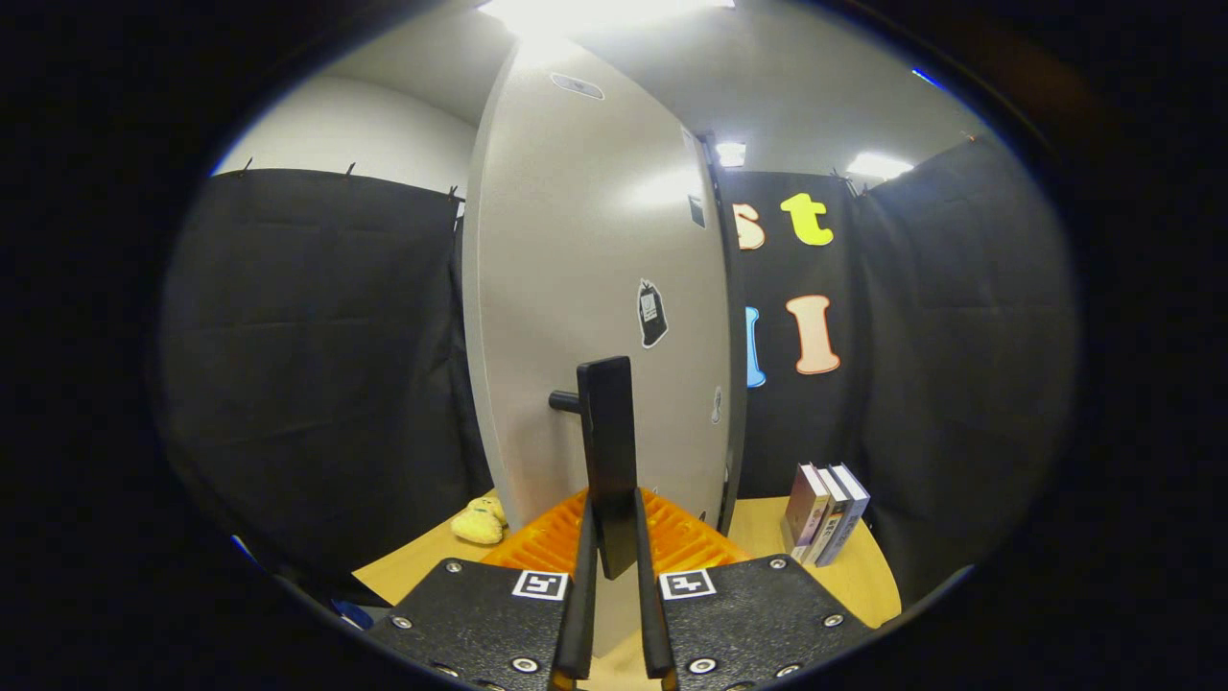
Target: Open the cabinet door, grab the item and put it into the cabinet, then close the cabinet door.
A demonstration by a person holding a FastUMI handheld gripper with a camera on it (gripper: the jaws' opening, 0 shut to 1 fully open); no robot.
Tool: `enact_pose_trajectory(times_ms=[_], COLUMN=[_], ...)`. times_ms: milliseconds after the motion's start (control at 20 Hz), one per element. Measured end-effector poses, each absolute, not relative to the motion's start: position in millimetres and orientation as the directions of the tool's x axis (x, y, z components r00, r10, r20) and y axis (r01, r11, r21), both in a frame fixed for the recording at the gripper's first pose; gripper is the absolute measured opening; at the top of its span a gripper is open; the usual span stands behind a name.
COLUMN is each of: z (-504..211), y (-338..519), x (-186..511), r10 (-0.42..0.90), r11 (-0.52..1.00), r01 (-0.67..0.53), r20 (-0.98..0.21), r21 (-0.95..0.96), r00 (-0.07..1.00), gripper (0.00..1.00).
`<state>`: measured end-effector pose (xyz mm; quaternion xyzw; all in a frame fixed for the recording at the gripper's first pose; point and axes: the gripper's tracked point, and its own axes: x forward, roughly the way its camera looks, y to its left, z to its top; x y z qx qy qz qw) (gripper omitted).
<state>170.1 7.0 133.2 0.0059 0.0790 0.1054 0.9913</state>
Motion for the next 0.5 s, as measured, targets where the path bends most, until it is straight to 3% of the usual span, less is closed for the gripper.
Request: enact_pose_trajectory(times_ms=[400, 500], z=[131, 133], y=[-32, -50], x=[173, 177], r10=[0.016, -0.061], r11=[1.0, 0.998], r01=[-0.016, 0.06], r20=[-0.154, -0.137], r21=[0.003, -0.014], r00=[0.988, 0.989], gripper=[0.21, 0.14])
